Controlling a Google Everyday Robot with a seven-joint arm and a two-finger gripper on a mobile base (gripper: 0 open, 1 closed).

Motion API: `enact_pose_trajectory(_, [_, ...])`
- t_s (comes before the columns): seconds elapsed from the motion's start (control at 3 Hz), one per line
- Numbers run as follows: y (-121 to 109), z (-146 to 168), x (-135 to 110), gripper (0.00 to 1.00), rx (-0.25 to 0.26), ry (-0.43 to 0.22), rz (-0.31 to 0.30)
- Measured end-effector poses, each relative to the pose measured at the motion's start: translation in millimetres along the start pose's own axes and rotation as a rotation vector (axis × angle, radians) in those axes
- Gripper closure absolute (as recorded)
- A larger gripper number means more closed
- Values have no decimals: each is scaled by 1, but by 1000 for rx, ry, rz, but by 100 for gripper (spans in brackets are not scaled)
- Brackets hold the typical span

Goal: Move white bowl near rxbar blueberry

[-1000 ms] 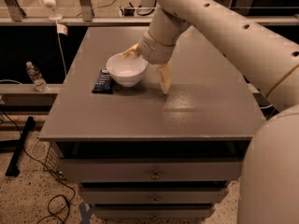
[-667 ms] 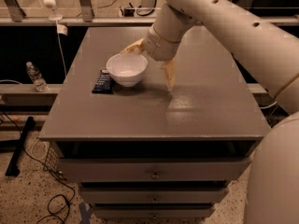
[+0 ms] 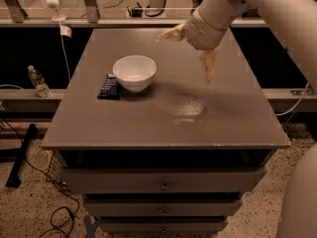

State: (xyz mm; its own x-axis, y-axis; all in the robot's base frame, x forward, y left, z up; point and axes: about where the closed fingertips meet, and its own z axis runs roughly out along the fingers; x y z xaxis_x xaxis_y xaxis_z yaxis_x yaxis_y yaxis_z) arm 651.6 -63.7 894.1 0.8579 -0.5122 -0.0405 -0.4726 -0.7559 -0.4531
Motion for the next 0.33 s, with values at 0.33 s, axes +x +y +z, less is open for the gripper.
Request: enact_pose_trajectory(0.33, [38, -20, 34, 0, 5, 47, 114])
